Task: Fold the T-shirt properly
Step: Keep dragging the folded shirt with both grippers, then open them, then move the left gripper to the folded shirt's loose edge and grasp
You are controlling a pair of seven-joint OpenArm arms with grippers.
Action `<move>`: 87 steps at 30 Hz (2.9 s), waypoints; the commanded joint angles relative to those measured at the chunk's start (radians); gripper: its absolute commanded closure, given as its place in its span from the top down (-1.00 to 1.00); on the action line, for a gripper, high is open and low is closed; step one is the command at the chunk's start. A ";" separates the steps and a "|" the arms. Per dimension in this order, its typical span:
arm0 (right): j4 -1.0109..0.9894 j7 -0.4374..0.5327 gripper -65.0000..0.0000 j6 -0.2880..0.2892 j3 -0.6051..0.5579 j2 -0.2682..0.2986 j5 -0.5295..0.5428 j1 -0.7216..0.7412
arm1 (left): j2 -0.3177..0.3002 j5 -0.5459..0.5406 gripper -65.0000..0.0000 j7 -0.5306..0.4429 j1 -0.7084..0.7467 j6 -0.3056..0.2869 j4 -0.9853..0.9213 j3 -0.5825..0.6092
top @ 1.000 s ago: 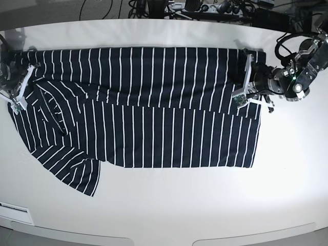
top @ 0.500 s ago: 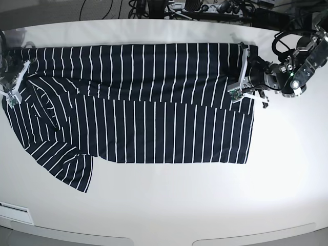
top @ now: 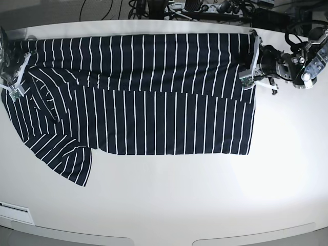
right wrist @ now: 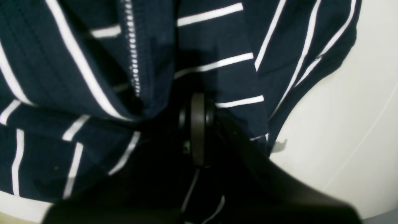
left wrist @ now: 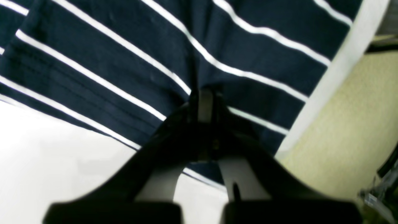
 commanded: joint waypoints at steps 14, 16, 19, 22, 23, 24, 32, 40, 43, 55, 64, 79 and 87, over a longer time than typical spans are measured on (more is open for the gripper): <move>0.166 -0.076 -1.00 0.040 -0.026 -0.013 0.035 -0.169 | -0.069 0.105 -1.00 0.087 0.011 -0.071 0.066 0.006; 0.180 -0.076 -1.00 0.041 -0.026 -0.027 0.035 -0.169 | -0.069 0.135 -1.00 0.074 0.011 -0.055 0.066 0.006; 0.188 -0.077 -1.00 0.041 -0.026 -0.053 0.035 -0.169 | -0.069 0.140 -1.00 0.077 0.012 -0.042 0.065 0.006; 0.188 -0.076 -1.00 0.040 -0.026 -0.057 0.010 -0.172 | -0.069 0.140 -1.00 0.083 0.012 -0.042 0.065 0.006; 0.188 -0.077 -1.00 0.037 -0.026 -0.057 0.003 -0.172 | -0.069 0.141 -1.00 0.084 0.012 -0.042 0.065 0.006; 0.188 -0.077 -1.00 0.025 -0.026 -0.057 -0.010 -0.174 | -0.070 0.141 -1.00 0.090 0.012 -0.042 0.065 0.006; 0.188 -0.076 -1.00 0.019 -0.026 -0.057 -0.018 -0.177 | -0.072 0.159 -1.00 0.097 0.011 -0.042 0.066 0.006; 0.188 -0.038 -1.00 0.018 -0.026 -0.056 -0.042 -0.171 | -0.072 0.148 -1.00 0.093 0.011 -0.042 0.066 0.006; 0.188 -0.038 -1.00 0.019 -0.026 -0.054 -0.043 -0.148 | -0.071 0.147 -1.00 0.094 0.008 -0.042 0.066 0.006; 0.194 -0.077 -1.00 0.019 -0.025 -0.048 -0.040 -0.058 | -0.078 0.114 -1.00 0.109 -0.050 -0.008 0.069 0.006; 0.286 -0.110 -1.00 0.019 -0.025 -0.048 -0.062 -0.058 | -0.109 0.106 -1.00 0.179 -0.050 -0.019 0.134 0.005; 0.391 -0.109 -1.00 0.018 0.180 -0.048 -0.088 -0.063 | -0.158 0.213 -1.00 0.074 -0.063 0.063 0.196 0.005; 0.404 -0.031 -1.00 0.039 0.316 -0.052 0.040 -0.063 | -0.079 0.248 -1.00 -0.025 -0.063 0.143 0.148 -0.187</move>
